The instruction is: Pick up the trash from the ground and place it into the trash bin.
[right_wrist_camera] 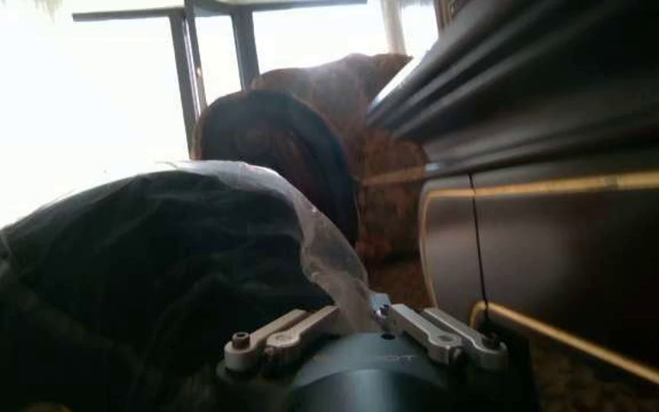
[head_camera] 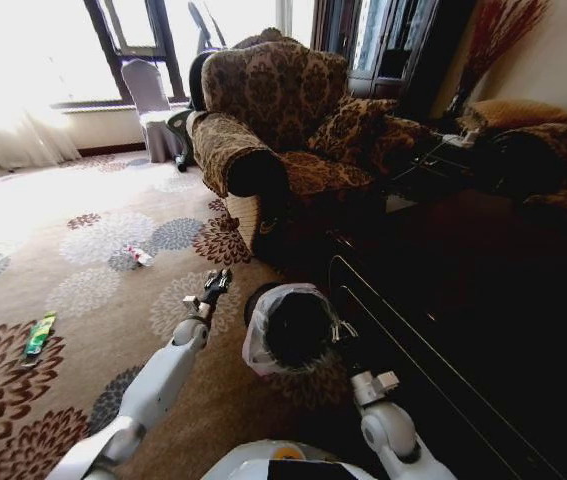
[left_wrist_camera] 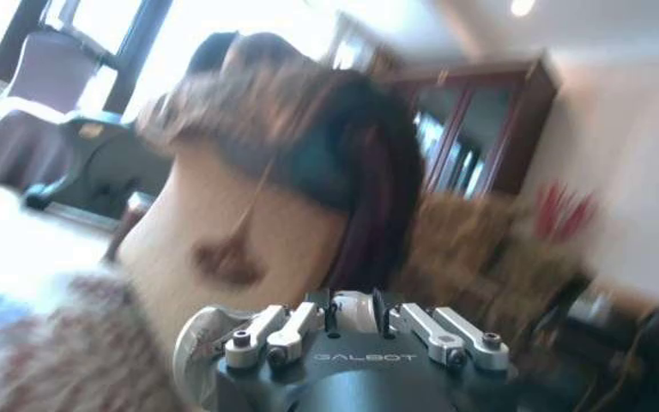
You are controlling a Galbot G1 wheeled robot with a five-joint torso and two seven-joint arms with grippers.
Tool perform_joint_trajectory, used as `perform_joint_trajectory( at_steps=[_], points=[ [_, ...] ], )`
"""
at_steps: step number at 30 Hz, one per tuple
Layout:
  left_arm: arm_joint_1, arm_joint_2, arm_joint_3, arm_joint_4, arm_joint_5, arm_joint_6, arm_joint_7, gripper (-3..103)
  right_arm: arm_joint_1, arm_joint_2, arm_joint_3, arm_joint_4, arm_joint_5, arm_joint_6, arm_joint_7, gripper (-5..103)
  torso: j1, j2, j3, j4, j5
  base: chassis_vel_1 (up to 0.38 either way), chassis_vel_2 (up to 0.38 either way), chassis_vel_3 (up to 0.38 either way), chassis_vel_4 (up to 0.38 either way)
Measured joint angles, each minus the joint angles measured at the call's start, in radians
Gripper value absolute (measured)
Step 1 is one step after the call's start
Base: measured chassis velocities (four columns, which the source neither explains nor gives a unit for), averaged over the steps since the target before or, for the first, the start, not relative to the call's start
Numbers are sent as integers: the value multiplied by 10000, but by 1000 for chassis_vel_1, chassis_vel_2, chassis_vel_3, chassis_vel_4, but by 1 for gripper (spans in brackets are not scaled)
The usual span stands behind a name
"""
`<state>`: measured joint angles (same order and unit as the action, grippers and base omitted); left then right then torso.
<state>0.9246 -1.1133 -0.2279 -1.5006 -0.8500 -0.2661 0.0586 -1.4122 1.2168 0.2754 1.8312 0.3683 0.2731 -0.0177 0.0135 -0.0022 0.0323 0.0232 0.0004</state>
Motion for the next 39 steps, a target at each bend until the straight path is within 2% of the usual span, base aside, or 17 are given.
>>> perform_joint_trajectory(
  at_steps=[1,2,4,5,8,9,11,12,14,17,19,24,25,27,31,35,39],
  points=[
    [315,87,-232,-861,-211,-9,-70,24,205,-77,-163,-270,75,-23,1,0,0,0,0,3,5,0,0,0,0],
    [315,87,-232,-861,-211,-9,-70,24,205,-77,-163,-270,75,-23,1,0,0,0,0,3,5,0,0,0,0],
    [1069,230,-597,-2821,-834,134,-85,24,764,-247,-726,-780,315,-190,-4,0,0,0,1,13,-8,0,0,0,0],
    [1069,230,-597,-2821,-834,134,-85,24,764,-247,-726,-780,315,-190,-4,0,0,0,1,13,-8,0,0,0,0],
    [2158,336,-755,-5143,-2079,657,-62,24,1731,-335,-1517,-1463,498,-333,-8,0,-2,2,-2,15,-3,0,0,0,0],
    [2158,336,-755,-5143,-2079,657,-62,24,1731,-335,-1517,-1463,498,-333,-8,0,-2,2,-2,15,-3,0,0,0,0],
    [2824,377,-750,-6238,-2614,935,-98,24,2449,-395,-2053,-1916,656,-434,-8,0,-2,1,-1,10,-3,0,0,0,0],
    [2824,377,-750,-6238,-2614,935,-98,24,2449,-395,-2053,-1916,656,-434,-8,0,-2,1,-1,10,-3,0,0,0,0],
    [3580,425,-684,-7596,-2924,1229,-129,24,3414,-414,-2719,-2510,845,-514,-5,0,-2,2,-1,10,-4,0,0,0,0],
    [3968,428,-581,-8252,-2996,1391,-180,24,3908,-358,-3059,-2851,950,-524,-4,0,-2,1,-1,11,-4,0,0,0,0],
    [4626,332,-237,-8892,-2769,1554,-243,24,4626,-240,-3524,-3255,1184,-594,-8,0,-2,1,0,12,-2,0,0,0,0],
    [5111,197,-12,-9004,-2144,1572,-245,24,5273,-214,-3862,-3585,1316,-629,-8,0,-2,1,-1,10,-3,0,0,0,0],
    [5362,147,94,-8995,-1768,1567,-246,24,5588,-231,-3966,-3754,1369,-640,-9,0,-2,1,0,10,-4,0,0,0,0],
    [5615,108,148,-8783,-1199,1436,-228,24,5915,-265,-4026,-3910,1448,-648,-4,0,-2,1,0,9,-4,0,0,0,0],
    [5807,61,201,-8158,-679,1173,-167,24,6169,-286,-4064,-3933,1584,-693,-1,0,-1,2,0,8,-3,0,0,0,0],
    [5512,4,427,-7032,-21,801,-103,24,6136,-319,-4101,-3700,1639,-754,-3,0,-1,1,0,12,-2,0,0,0,0],
    [4564,128,1037,-6003,-157,718,-194,24,5954,-358,-4168,-3516,1671,-797,-6,0,-1,1,1,8,-3,0,0,0,0]
  ],
)
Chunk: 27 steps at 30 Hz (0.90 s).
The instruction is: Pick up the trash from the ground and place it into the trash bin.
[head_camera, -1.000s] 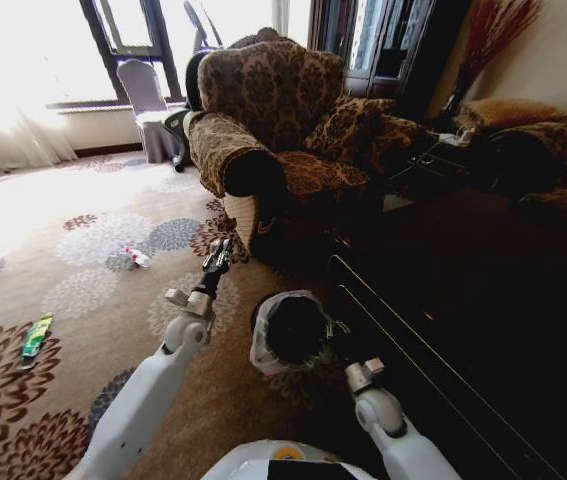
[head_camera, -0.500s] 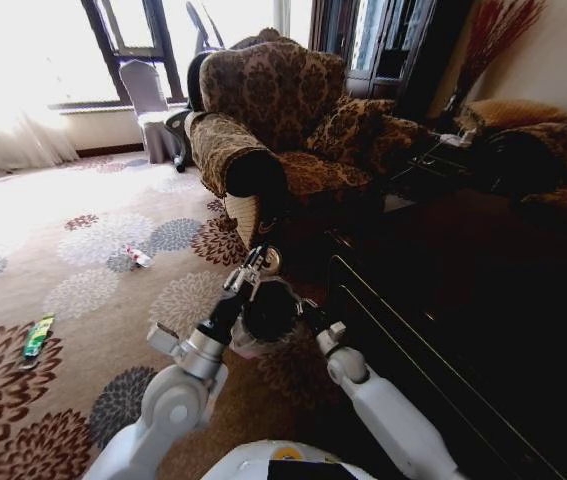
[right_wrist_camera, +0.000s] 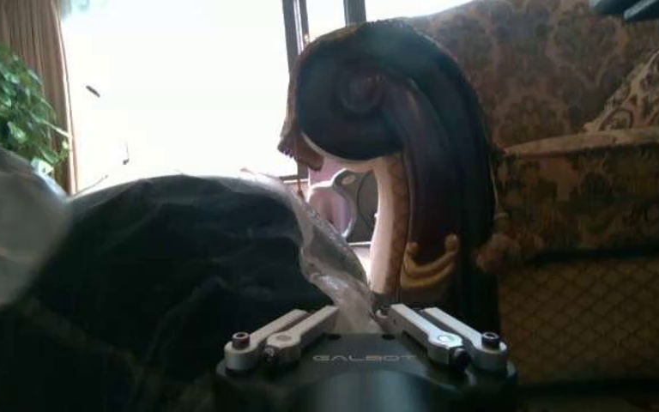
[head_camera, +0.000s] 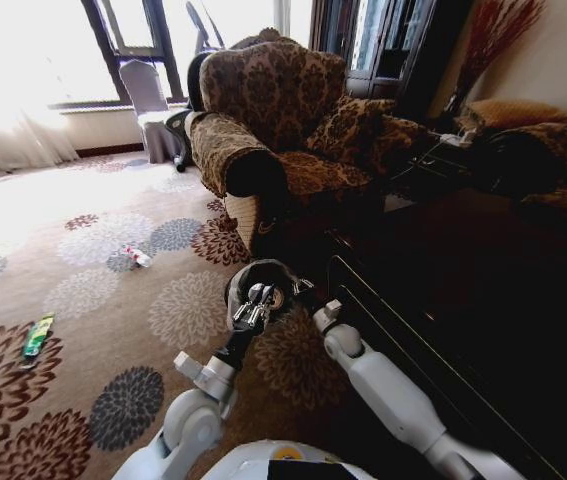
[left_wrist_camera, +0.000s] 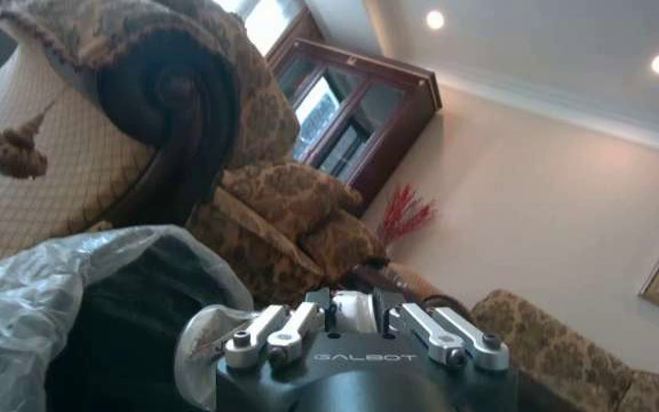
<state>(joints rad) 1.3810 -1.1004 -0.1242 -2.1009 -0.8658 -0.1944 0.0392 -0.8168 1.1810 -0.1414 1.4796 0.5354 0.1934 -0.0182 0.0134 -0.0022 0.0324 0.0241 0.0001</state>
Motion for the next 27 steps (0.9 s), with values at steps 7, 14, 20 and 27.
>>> perform_joint_trajectory(
  at_steps=[7,14,20,27],
  points=[
    [-1941,-285,742,1233,-207,553,-842,42,-293,28,37,289,-46,-132,-4,0,0,0,0,-3,-1,0,0,0,0],
    [-1961,-391,752,1427,172,367,-797,64,-358,59,389,315,-45,-166,0,0,0,0,0,1,-1,0,0,0,0],
    [-1326,-543,89,921,1658,-967,-174,85,-692,108,725,498,-81,-175,1,0,1,0,0,3,2,0,0,0,0],
    [-303,-852,-1603,-296,4500,-2381,-280,100,-1504,-49,1227,1189,-284,-243,0,0,0,0,-2,2,0,0,0,0,0]
  ],
)
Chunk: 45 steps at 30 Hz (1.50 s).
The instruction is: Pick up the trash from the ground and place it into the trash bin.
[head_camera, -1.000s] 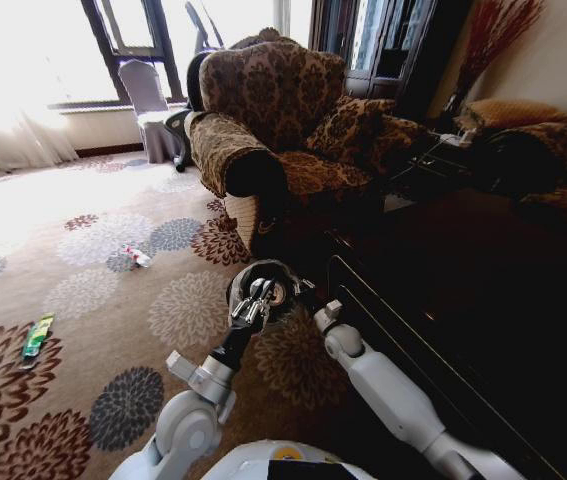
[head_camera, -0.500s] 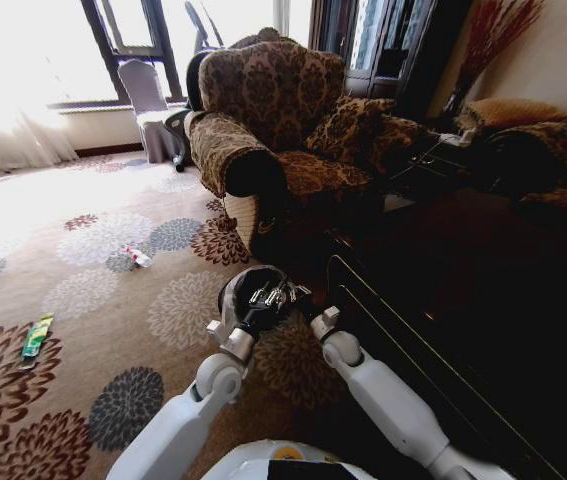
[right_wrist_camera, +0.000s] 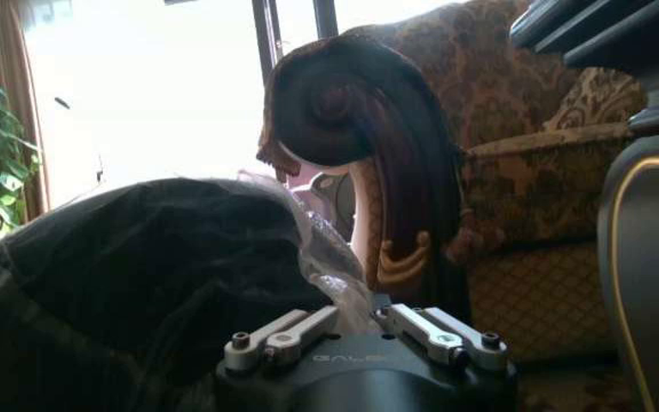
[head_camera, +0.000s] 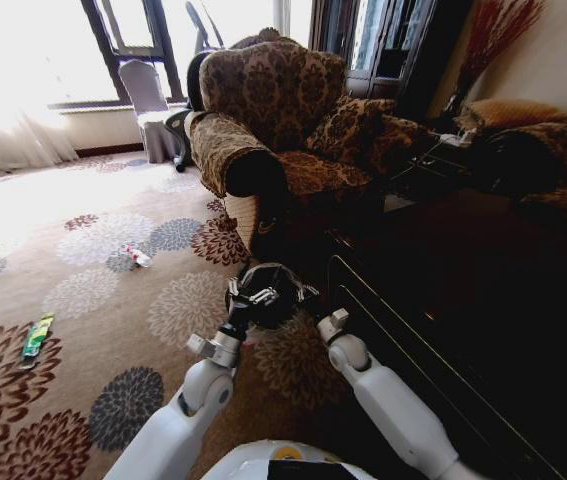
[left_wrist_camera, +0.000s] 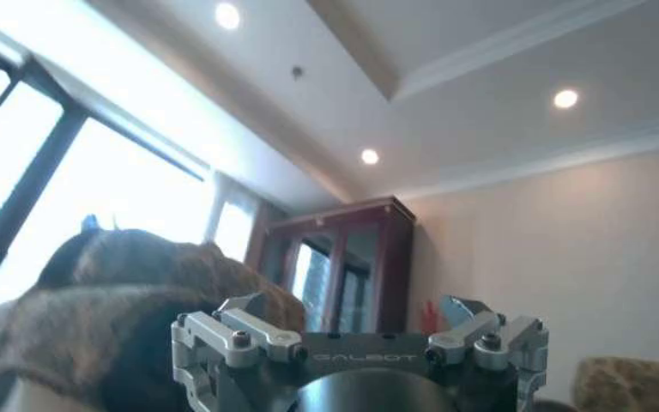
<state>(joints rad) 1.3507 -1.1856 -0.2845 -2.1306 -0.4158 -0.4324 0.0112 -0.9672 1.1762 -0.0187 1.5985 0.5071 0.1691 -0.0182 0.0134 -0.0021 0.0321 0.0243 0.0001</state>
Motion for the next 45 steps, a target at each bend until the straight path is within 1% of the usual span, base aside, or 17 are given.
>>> perform_joint_trajectory(
  at_steps=[4,5,8,9,11,12,17,22,26,29,31,35,38,39,40,42,45],
  points=[
    [591,-170,-1428,-497,122,-38,-597,100,-614,-22,477,479,-188,-4,0,0,0,0,0,0,0,0,0,0,0],
    [591,-170,-1428,-497,122,-38,-597,100,-614,-22,477,479,-188,-4,0,0,0,0,0,0,0,0,0,0,0],
    [822,-351,-3130,4,225,250,-1194,100,-1142,-104,859,1089,-255,-20,3,0,0,0,0,-5,-2,23,24,-34,-28],
    [822,-351,-3130,4,225,250,-1194,100,-1142,-104,859,1089,-255,-20,3,0,0,0,0,-5,-2,41,42,-51,-42],
    [1096,-360,-4189,464,281,604,-1406,100,-1455,-165,1047,1437,-278,-24,1,0,0,1,0,-6,-1,55,51,-69,-90],
    [1305,-338,-4725,773,380,782,-1723,100,-1630,-191,1159,1638,-290,-24,3,0,0,0,0,-2,-1,130,121,-106,-101],
    [1841,-409,-5634,1387,514,1133,-2672,100,-1946,-174,1354,2097,-330,-34,3,0,0,0,0,2,-3,170,158,-160,-160],
    [2042,-499,-5919,1711,419,1111,-2675,100,-2104,-152,1367,2431,-343,-68,-1,0,0,0,1,2,-3,238,243,-223,-245],
    [2036,-590,-6024,1900,66,952,-2629,100,-2280,-123,1376,2663,-418,-96,-2,0,0,-2,2,2,-4,274,271,-281,-272],
    [2010,-607,-6067,1882,-148,1107,-2627,100,-2420,-107,1420,2757,-426,-86,-4,0,-1,-2,0,0,4,239,210,-236,-247],
    [1960,-595,-6085,1845,-440,1426,-2699,100,-2542,-99,1476,2872,-434,-68,-5,0,0,-3,1,0,-12,151,151,-118,-117],
    [1781,-532,-6168,1986,-616,1653,-2747,100,-2659,-99,1546,2991,-474,-43,-6,0,-1,-2,0,2,6,38,42,8,-7],
    [1085,-165,-6187,3166,-914,1925,-2787,100,-2731,-118,1630,3016,-495,2,-2,0,-1,-1,1,-7,6,-22,-22,61,65],
    [1085,-165,-6187,3166,-914,1925,-2787,100,-2731,-118,1630,3016,-495,2,-2,0,-1,-1,1,-7,6,-23,-30,64,52],
    [737,27,-6169,3832,-925,1930,-2789,100,-2765,-121,1662,3016,-516,26,1,0,0,-2,2,-13,-7,-14,-13,64,67],
    [381,232,-6159,4505,-991,1937,-2790,100,-2815,-108,1717,3021,-528,46,2,0,1,-1,2,-6,-3,7,30,64,48],
    [150,292,-6157,4964,-1020,1968,-2788,100,-2877,-106,1766,3051,-528,60,0,0,1,-2,2,-2,0,44,62,46,35]
  ],
)
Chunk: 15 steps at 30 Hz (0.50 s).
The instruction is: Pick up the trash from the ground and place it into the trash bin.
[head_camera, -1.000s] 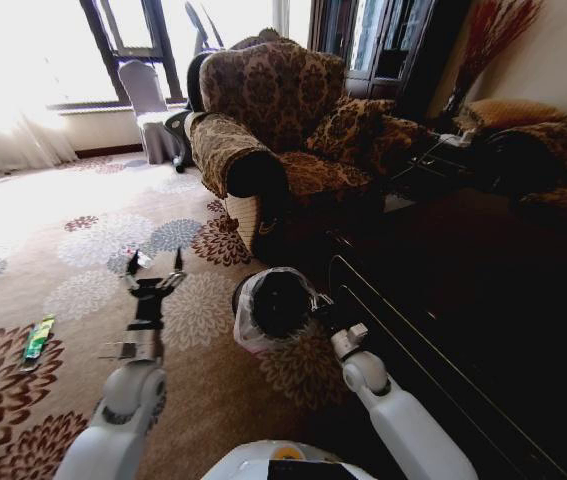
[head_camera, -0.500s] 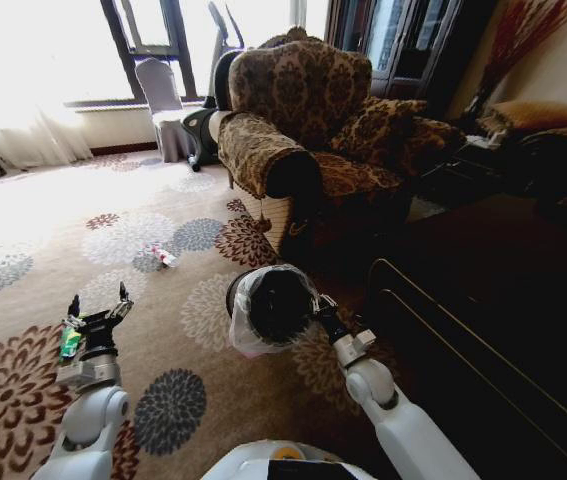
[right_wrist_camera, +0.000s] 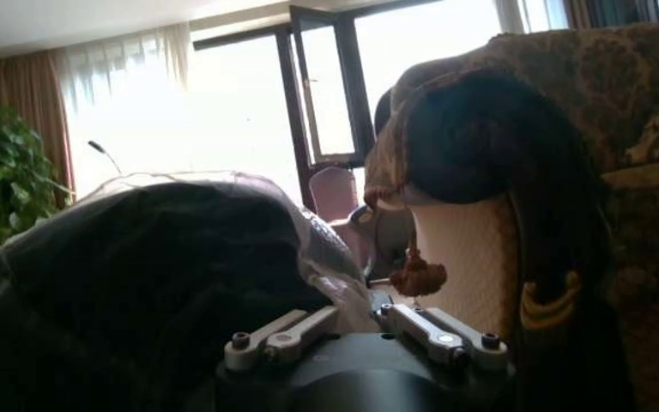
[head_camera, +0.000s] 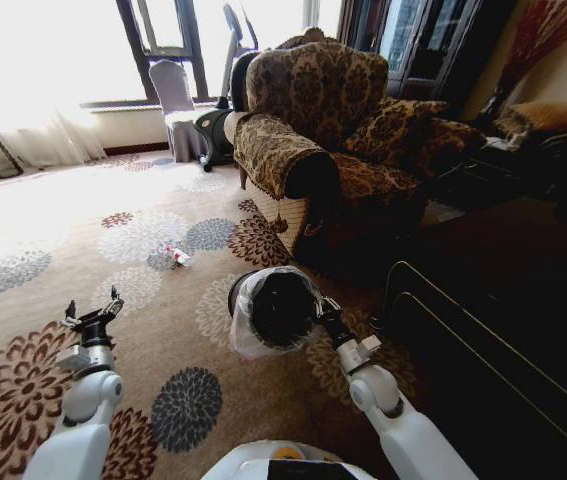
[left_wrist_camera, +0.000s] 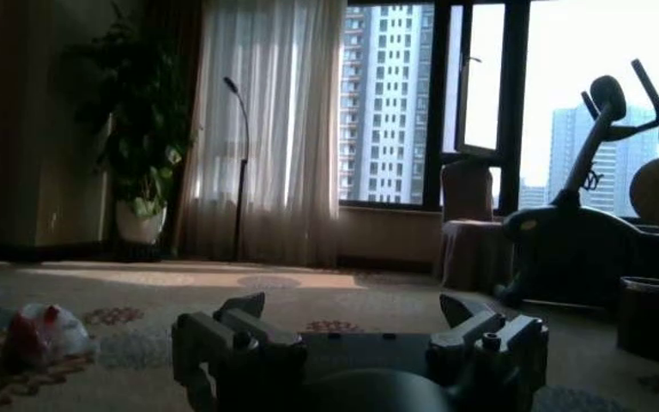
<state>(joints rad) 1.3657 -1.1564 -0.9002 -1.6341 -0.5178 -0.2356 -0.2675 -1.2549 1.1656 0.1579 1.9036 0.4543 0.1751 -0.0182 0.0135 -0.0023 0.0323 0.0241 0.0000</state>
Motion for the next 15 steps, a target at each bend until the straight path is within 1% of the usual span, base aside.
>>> perform_joint_trajectory(
  at_steps=[2,3,4,9,11,15],
  points=[
    [-145,-16,7,364,-3,30,27,100,-42,-18,57,1,0,35,0,0,0,0,0,4,-5,79,81,54,58],
    [-145,-16,7,364,-3,30,27,100,-42,-18,57,1,0,35,0,0,0,0,0,4,-5,79,79,65,68],
    [-206,-18,20,511,1,39,66,100,-50,-29,75,-13,0,52,0,0,0,0,0,5,1,78,85,81,83],
    [-463,58,148,970,23,45,211,100,-47,-18,82,-46,-4,62,0,0,0,0,0,1,0,79,67,100,109],
    [-733,169,302,1419,-190,125,351,100,-5,16,72,-52,-72,63,0,0,0,0,0,0,2,110,86,108,104],
    [-1046,318,553,2156,-283,180,630,100,6,23,77,-53,-124,73,0,0,0,0,0,2,-2,132,112,129,123]
  ],
)
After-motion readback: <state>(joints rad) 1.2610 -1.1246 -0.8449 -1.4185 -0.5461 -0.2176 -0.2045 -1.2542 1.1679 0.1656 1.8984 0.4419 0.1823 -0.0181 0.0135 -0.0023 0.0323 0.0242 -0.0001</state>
